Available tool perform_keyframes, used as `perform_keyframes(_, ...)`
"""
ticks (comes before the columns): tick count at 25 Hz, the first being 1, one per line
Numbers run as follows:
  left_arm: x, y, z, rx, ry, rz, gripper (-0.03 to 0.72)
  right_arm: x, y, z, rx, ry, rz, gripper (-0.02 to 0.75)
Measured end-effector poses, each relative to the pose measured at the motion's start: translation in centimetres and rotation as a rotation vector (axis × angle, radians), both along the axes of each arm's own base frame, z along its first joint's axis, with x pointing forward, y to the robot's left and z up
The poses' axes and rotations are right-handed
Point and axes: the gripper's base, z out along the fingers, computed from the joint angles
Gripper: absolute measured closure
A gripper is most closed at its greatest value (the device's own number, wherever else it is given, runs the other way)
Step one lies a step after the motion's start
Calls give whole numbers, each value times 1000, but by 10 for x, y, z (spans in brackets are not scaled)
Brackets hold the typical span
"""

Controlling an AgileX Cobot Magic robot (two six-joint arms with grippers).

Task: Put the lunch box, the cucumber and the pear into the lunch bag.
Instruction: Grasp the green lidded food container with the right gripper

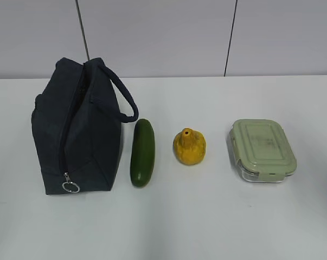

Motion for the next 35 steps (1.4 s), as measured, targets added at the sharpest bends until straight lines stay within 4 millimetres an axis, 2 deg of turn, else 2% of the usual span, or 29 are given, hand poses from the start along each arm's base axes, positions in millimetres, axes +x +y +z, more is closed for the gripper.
perform_keyframes(7,0,0,0,0,0,0,447,67,3,5,-27,80,24,241)
perform_keyframes(13,0,0,0,0,0,0,447,117,6,-3,-41,150,36,241)
perform_keyframes(17,0,0,0,0,0,0,447,147,5,-13,13,192,48,244)
perform_keyframes(21,0,0,0,0,0,0,447,175,-1,-22,154,208,81,265)
perform_keyframes(28,0,0,0,0,0,0,447,218,-37,-54,397,317,84,272)
perform_keyframes(32,0,0,0,0,0,0,447,227,-67,-82,561,373,49,272)
perform_keyframes(35,0,0,0,0,0,0,447,227,-86,-92,597,382,25,272)
